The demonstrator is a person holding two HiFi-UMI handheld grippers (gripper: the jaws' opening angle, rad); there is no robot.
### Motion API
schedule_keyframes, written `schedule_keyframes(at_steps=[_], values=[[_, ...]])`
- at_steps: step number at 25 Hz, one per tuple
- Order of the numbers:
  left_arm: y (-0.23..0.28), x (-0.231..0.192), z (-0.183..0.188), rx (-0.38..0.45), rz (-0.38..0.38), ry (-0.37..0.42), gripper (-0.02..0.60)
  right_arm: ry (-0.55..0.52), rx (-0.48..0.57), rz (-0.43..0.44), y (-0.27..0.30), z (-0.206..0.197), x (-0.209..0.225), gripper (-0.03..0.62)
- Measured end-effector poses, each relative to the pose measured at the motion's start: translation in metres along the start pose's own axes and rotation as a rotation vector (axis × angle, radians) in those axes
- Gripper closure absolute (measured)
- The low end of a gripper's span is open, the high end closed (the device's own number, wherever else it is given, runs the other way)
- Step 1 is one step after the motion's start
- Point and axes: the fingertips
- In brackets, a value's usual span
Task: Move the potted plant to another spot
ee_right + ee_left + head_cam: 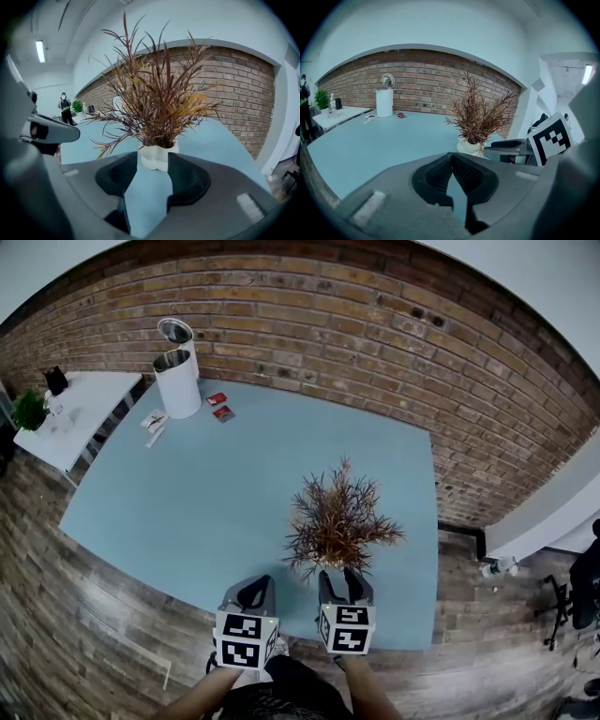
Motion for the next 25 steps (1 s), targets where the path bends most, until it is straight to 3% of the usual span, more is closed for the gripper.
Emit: schedule_keyframes(at_steps=[9,25], values=[[0.021,-0.014,-0.002,-0.038,0.044,0.005,0.581,0.015,0.011,-0.022,0.023,0.004,0.015,0.306],[0.049,-0.018,-0.007,-0.094,0.098,0.036,0.581,0.061,-0.02,0.023,0.059,-0.003,0.021,0.164]])
Point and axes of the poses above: the fingertips, and each gripper's own axes: y forward along the fingers, x to its right, z out of its top, and after that the axes turned 13 degrees about z, right-handed
